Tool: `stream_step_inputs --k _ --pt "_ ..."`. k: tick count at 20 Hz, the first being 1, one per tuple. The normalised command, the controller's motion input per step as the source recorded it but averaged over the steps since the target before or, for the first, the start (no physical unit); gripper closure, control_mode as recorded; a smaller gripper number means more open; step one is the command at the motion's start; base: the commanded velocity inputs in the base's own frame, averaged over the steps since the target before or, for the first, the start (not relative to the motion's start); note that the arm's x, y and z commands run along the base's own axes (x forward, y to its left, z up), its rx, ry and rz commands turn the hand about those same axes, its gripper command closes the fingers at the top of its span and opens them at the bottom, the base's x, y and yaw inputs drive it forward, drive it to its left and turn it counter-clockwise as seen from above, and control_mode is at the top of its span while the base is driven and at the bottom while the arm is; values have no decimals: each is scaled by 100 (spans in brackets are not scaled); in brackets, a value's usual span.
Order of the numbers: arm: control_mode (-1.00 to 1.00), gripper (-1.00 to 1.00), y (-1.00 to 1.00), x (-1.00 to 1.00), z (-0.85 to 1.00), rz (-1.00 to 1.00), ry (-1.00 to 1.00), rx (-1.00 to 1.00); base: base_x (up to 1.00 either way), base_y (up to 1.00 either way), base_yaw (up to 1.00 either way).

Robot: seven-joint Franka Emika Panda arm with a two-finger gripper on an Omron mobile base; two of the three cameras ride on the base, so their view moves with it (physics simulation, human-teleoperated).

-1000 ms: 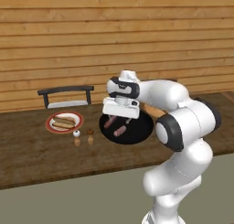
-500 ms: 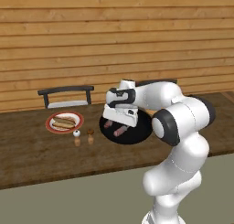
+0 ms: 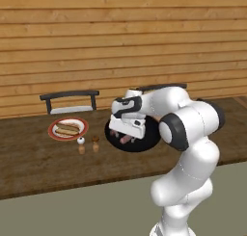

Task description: Place one bun and one sausage from the bowl on each plate.

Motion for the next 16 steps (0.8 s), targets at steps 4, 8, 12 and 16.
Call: stream_step_inputs --k 4,8,12,16 --pt "-100 -100 0 12 -34 0 0 0 0 0 0" --pt "-100 100 0 0 0 0 0 0 0 0 0" --pt "-100 100 0 0 0 0 0 0 0 0 0" --pt "-100 100 0 -5 0 0 -1 0 0 0 0"
